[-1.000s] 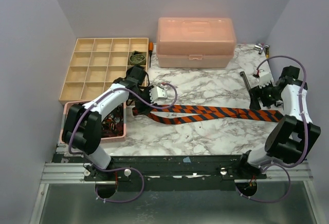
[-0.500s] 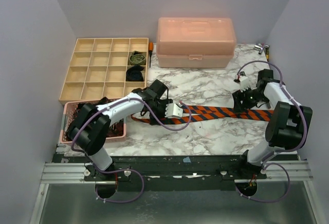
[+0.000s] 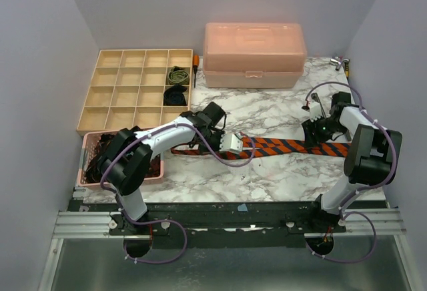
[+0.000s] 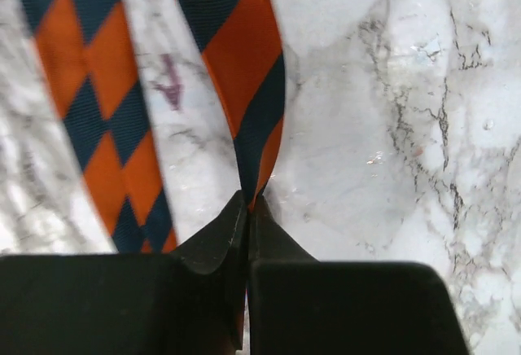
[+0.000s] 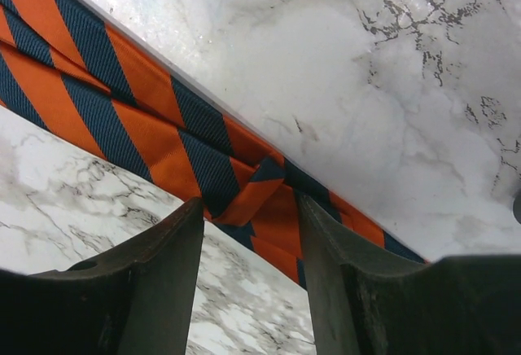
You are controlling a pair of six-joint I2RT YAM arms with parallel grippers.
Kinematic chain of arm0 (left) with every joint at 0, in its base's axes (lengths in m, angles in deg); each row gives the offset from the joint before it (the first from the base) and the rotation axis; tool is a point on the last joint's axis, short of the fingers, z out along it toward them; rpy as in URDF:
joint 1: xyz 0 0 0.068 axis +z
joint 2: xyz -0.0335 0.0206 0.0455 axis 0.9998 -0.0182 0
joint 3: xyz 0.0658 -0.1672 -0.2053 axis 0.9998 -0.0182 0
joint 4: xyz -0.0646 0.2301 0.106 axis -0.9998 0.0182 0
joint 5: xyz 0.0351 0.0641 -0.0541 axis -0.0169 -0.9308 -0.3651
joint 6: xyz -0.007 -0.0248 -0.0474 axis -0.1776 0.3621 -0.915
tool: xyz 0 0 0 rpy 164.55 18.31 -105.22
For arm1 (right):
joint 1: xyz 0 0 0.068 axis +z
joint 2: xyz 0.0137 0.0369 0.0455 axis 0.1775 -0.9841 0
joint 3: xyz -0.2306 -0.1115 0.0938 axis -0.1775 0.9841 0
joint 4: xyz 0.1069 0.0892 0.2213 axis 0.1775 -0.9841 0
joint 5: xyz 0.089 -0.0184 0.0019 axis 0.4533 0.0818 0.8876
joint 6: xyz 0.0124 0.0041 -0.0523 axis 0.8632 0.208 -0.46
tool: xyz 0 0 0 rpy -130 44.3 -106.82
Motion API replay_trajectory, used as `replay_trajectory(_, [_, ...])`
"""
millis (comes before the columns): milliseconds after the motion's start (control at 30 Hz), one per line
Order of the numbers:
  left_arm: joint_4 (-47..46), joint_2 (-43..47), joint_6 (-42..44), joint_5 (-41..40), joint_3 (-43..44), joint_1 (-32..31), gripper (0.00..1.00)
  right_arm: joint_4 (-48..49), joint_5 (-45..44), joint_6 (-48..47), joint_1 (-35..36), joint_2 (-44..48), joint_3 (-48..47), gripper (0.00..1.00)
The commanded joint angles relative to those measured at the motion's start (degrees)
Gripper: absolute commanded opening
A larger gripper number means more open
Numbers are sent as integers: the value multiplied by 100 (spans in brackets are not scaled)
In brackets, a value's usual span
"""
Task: Roll the ties
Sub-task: Flatten out the tie at the center of the board.
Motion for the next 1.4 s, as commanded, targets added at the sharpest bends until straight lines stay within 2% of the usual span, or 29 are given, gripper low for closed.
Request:
replay_trajectory(0, [599, 15, -23, 447, 1005, 367, 0, -182, -96, -152, 15, 114, -288, 52])
replay_trajectory(167, [879, -747, 39, 189, 1833, 653, 0, -346, -32, -143, 11, 151, -549, 52])
replay_trajectory(200, [981, -884, 79, 166, 1982, 705, 3, -362, -2, -142, 15, 170, -571, 53])
replay_trajectory(233, [1038, -1014, 116, 125, 2068, 728, 13, -377, 30, -141, 15, 200, -569, 54])
replay_trajectory(267, [1042, -1079, 135, 78, 2099, 747, 26, -391, 56, -147, 15, 214, -562, 56])
replay_trajectory(333, [978, -1113, 155, 62, 2072, 823, 44, -460, 102, -197, 15, 263, -524, 59])
replay_trajectory(567, [807, -781, 193, 416, 1725, 990, 69, -322, 156, -304, 15, 377, -230, 62])
replay_trajectory(600, [793, -747, 205, 490, 1677, 1000, 81, -309, 207, -301, 15, 362, -220, 62])
replay_trajectory(633, [772, -727, 215, 529, 1643, 997, 84, -294, 238, -309, 24, 343, -211, 64])
replay_trajectory(667, [750, -722, 215, 545, 1612, 993, 97, -267, 245, -314, 43, 317, -194, 64])
replay_trajectory(833, [467, -902, 132, 352, 1708, 947, 98, 196, -149, -411, 103, 198, 57, 68])
replay_trajectory(1000, [511, -1350, 234, -374, 1827, 694, 98, 265, -391, -662, 105, 10, 264, 59])
replay_trajectory(1200, [879, -1526, 567, -599, 1628, 370, 91, 348, -753, -1101, 103, -51, 554, 52])
replay_trajectory(1367, [1399, -1416, 504, -253, 1593, 156, 81, 163, -1027, -1548, 94, -45, 605, 47])
